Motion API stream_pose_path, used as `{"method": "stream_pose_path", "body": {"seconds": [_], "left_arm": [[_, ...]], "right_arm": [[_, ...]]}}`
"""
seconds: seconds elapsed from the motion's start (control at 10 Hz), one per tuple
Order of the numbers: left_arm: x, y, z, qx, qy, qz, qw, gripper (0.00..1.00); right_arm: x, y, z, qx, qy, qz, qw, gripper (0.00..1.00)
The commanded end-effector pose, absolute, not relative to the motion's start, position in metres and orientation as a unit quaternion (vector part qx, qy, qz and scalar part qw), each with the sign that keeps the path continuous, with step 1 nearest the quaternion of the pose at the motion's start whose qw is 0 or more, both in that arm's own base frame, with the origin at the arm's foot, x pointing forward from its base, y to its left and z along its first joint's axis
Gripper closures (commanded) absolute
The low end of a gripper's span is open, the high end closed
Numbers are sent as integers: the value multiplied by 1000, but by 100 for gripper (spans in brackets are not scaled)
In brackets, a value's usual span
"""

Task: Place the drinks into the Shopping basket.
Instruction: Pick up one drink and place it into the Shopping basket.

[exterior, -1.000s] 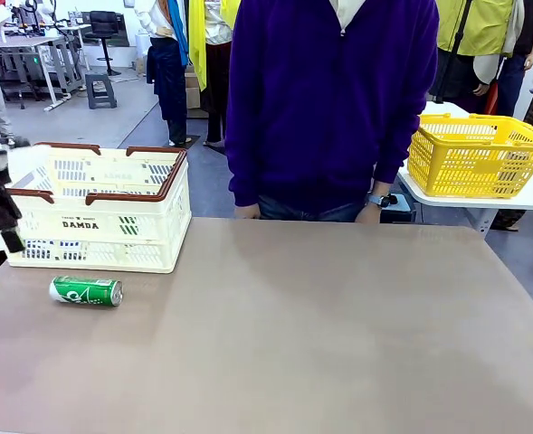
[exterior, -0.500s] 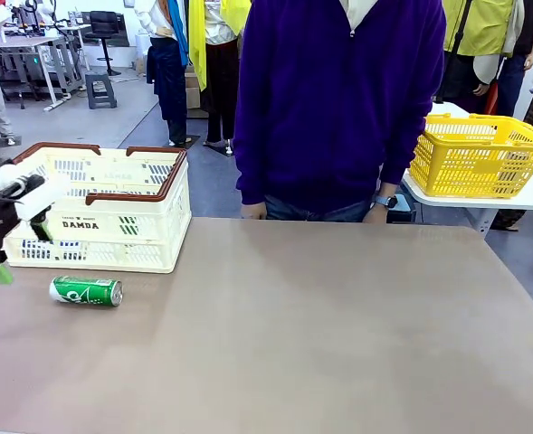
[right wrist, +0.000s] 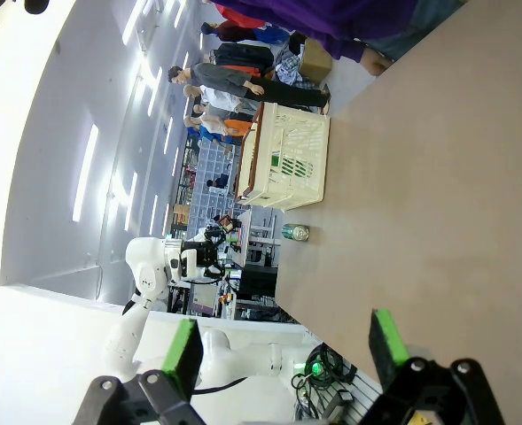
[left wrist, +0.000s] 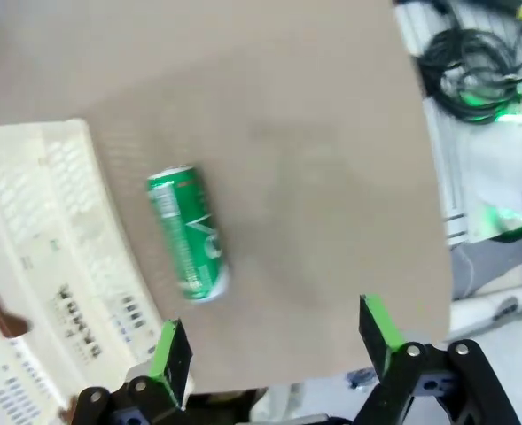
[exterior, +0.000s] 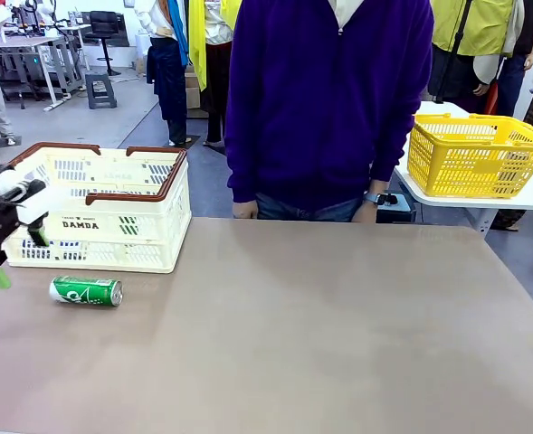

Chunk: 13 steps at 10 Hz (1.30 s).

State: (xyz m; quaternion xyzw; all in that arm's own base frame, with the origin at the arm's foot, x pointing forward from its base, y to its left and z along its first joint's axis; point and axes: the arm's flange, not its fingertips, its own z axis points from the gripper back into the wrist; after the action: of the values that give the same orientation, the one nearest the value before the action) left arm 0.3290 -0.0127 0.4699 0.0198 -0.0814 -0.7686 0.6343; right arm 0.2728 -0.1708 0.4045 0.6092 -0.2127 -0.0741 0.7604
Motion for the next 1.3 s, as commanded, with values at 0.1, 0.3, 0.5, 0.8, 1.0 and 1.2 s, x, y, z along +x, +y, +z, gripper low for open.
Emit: {"method": "stream_pose_path", "body": {"seconds": [0.1, 0.3, 0.5, 0.8, 1.0, 1.2], "left_arm": [[304, -12, 397, 116, -126, -737, 654, 0], [288, -12, 375, 110, -128, -737, 654, 0], [275, -10, 352, 79, -110, -752, 645, 0], [270, -14, 335, 76, -108, -759, 638, 0], [273, -19, 311, 55, -122, -763, 633, 0], [272, -26, 292, 34, -117, -769, 628, 0]], "right_arm": [[276, -169, 411, 618, -216, -81, 752, 0], [276, -169, 411, 618, -216, -81, 752, 0], [276, -169, 411, 618, -216, -81, 752, 0], [276, -169, 411, 618, -216, -81, 752, 0], [276, -169, 411, 618, -216, -81, 752, 0], [276, -169, 411, 618, -216, -81, 752, 0]]}}
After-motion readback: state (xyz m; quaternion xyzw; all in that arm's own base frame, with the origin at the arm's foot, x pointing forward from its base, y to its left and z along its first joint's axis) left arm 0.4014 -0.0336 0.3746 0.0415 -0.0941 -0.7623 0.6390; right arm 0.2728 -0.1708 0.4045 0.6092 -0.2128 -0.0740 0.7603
